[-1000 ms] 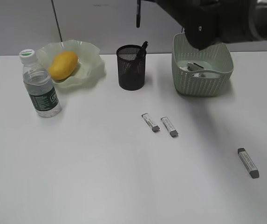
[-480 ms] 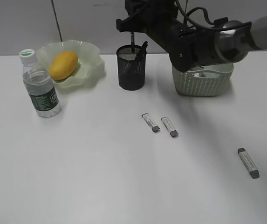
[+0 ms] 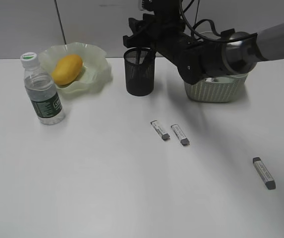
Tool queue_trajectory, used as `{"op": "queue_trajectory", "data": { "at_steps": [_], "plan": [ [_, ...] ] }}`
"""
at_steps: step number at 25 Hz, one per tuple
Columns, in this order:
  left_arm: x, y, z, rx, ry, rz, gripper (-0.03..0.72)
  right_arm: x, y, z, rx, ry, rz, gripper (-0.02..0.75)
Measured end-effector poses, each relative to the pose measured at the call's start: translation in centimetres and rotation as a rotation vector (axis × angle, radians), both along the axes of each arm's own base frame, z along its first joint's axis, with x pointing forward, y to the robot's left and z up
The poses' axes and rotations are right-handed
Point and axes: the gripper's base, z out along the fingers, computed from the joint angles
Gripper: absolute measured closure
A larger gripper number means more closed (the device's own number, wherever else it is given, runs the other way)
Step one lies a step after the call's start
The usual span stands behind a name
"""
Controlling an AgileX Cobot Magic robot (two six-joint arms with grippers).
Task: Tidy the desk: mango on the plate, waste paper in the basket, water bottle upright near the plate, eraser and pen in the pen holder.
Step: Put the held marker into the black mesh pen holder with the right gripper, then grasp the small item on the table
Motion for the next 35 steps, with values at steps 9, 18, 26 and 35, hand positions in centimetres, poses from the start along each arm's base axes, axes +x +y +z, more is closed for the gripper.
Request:
{"op": "queue_trajectory", "data": {
  "at_steps": [9,18,26,35],
  "plan": [
    [0.0,0.0,0.0,0.0,0.0,0.0,0.242,-0.5,0.3,2.6,-0.026,-0.057,0.041,0.178],
    [0.0,0.0,0.0,0.001,0.0,0.001,0.242,-3.8,-1.3,11.0,-0.207,0.216,0.03,0.177],
    [0.0,0.0,0.0,0.002,-0.001,0.002,0.242,-8.6,-4.2,13.8,-0.385,0.63,0.007,0.177],
    [0.0,0.0,0.0,0.003,-0.001,0.002,0.242,-14.0,-7.4,14.5,-0.642,1.067,0.01,0.176]
  ]
}}
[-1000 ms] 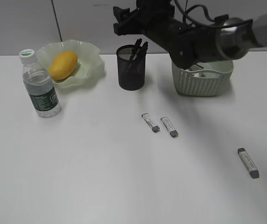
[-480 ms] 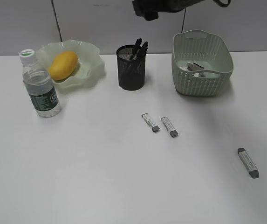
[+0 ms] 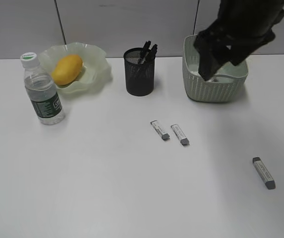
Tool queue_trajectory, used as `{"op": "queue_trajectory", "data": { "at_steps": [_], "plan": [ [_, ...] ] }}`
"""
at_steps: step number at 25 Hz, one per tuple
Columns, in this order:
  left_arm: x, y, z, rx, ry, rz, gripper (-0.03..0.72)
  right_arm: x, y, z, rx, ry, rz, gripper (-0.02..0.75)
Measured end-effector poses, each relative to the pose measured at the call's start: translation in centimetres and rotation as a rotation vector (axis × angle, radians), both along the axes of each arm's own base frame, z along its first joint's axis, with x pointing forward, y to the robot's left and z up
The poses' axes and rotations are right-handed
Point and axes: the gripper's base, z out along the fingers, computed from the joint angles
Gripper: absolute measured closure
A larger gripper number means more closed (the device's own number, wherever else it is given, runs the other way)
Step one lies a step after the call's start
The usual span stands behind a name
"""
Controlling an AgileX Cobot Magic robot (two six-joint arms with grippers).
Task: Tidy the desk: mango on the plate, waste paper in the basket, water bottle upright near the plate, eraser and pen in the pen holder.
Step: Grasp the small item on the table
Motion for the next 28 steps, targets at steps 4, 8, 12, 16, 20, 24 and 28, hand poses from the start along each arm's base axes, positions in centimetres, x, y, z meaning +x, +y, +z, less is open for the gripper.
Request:
{"op": "queue_trajectory", "data": {
  "at_steps": [4,8,12,16,20,24,28],
  "plan": [
    [0.0,0.0,0.0,0.0,0.0,0.0,0.246,-1.0,-0.3,0.9,-0.004,0.026,0.053,0.176],
    [0.0,0.0,0.0,-0.004,0.002,-0.003,0.256,-1.8,-1.2,2.5,0.013,-0.017,0.057,0.176],
    [0.7,-0.3,0.1,-0.013,0.048,-0.013,0.31,-1.9,-3.9,3.5,0.023,-0.042,-0.014,0.176],
    [3.0,-0.9,0.1,-0.012,0.2,-0.025,0.352,-2.3,-8.7,3.2,0.012,-0.025,-0.153,0.176],
    [6.5,-1.4,0.7,0.004,0.359,-0.023,0.355,-4.4,-13.3,2.0,-0.013,0.014,-0.29,0.176],
    [11.2,-2.5,1.4,-0.014,0.535,-0.032,0.316,-7.8,-15.2,0.6,-0.018,0.021,-0.345,0.176],
    [16.9,-4.2,1.3,-0.1,0.711,-0.051,0.28,-11.6,-15.3,-0.3,0.032,-0.033,-0.352,0.176]
  ]
}}
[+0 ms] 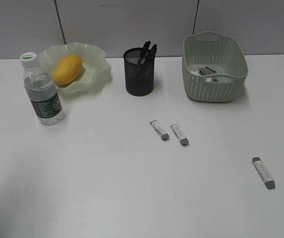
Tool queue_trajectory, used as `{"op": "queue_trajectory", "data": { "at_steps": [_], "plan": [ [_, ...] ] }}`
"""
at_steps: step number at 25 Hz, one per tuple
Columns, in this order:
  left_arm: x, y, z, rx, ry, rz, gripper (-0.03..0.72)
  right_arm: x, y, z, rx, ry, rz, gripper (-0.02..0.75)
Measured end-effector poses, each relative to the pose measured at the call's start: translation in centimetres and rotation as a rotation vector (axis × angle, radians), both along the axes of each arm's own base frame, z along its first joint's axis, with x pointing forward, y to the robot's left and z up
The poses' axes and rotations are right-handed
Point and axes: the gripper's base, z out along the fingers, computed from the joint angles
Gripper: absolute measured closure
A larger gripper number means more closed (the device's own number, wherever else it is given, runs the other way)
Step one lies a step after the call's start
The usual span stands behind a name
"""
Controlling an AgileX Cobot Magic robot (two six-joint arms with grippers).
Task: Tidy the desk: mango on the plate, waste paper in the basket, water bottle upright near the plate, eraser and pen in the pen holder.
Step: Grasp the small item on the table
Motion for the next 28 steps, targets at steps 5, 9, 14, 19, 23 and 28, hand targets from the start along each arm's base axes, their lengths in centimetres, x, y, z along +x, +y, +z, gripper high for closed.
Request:
{"op": "queue_trajectory", "data": {
  "at_steps": [5,9,14,19,23,28],
  "plan": [
    [5.6,-3.0,0.7,-0.09,0.08,-0.036,0.276,-3.9,-0.1,-0.7,0.044,-0.08,-0.004,0.176],
    [8.8,-7.5,1.3,-0.107,0.103,-0.075,0.274,-6.6,-0.3,-0.8,0.05,-0.143,-0.002,0.176],
    [11.5,-14.6,0.8,-0.089,0.146,-0.1,0.274,-10.0,-0.7,-0.8,0.06,-0.273,0.005,0.217],
    [14.3,-20.5,-0.8,-0.085,0.184,-0.084,0.274,-13.2,-1.0,-1.1,0.071,-0.401,0.008,0.251],
    [17.2,-22.6,-2.7,-0.036,0.28,-0.011,0.274,-15.5,-1.2,-2.3,0.077,-0.471,0.01,0.258],
    [19.9,-24.7,-4.5,-0.042,0.337,0.108,0.274,-17.7,-1.4,-2.6,0.089,-0.594,0.012,0.258]
  ]
}}
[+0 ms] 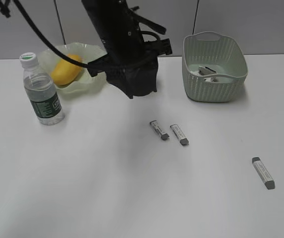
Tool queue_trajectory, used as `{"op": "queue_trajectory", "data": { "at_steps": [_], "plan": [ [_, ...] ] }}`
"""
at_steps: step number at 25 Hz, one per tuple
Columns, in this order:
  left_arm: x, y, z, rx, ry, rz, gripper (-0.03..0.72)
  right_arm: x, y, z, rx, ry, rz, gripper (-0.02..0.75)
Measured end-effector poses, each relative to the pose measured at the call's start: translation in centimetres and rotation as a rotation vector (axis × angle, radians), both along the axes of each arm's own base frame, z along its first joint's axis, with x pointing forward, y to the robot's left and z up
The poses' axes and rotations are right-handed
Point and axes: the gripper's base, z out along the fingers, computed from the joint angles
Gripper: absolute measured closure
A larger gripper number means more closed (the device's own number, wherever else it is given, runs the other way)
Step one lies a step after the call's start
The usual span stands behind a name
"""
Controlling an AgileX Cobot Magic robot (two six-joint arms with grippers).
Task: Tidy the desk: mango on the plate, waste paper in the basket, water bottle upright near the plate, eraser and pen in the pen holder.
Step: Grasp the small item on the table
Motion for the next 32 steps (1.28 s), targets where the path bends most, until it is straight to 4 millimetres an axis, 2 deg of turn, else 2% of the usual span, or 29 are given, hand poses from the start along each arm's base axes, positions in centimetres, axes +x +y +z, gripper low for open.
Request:
{"op": "queue_trajectory", "data": {
  "at_steps": [5,13,21,32],
  "plan": [
    [1.3,-0.9,-0.8,-0.017,0.014,0.098,0.274,-1.6,-0.1,0.1,0.011,-0.099,0.0,0.26],
    [1.2,-2.8,-6.3,0.067,0.101,0.112,0.312,-2.5,-0.2,-0.1,0.017,-0.162,0.0,0.26],
    [1.2,-4.2,-9.9,0.085,0.104,0.128,0.316,-2.5,-0.2,0.0,0.017,-0.164,0.0,0.26],
    [2.2,-4.7,-10.1,0.037,-0.003,0.167,0.343,-2.5,-0.2,0.0,0.018,-0.163,0.0,0.26]
  ]
}}
